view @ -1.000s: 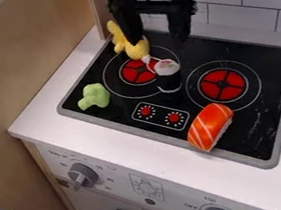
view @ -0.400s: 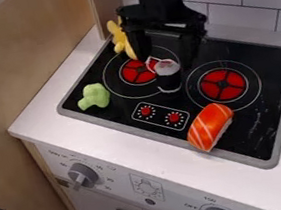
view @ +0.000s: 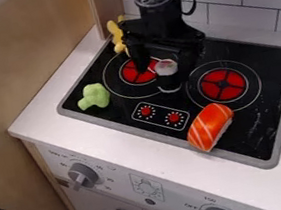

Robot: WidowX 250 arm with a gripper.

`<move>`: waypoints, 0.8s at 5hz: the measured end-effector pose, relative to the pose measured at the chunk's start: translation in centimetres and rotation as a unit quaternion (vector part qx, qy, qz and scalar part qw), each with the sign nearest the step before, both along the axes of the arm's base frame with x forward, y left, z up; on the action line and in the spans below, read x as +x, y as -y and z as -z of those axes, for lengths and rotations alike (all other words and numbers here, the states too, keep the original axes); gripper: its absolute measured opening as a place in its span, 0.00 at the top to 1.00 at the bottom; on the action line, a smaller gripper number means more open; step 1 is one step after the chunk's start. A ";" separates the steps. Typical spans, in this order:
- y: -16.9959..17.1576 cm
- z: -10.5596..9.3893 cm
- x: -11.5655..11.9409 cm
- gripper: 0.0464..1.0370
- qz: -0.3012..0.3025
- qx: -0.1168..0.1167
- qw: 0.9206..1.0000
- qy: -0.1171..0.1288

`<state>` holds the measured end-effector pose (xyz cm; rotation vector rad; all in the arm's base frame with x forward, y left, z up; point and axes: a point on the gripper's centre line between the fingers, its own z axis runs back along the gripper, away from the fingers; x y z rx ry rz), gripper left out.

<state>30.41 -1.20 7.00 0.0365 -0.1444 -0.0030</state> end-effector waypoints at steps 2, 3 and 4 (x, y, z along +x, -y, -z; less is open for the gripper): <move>-0.6 1.9 0.1 0.09 0.008 0.018 1.000 0.004; -0.9 2.3 -0.2 0.36 0.004 -0.008 1.000 0.002; -0.8 2.3 -0.9 0.54 0.005 -0.027 0.999 -0.020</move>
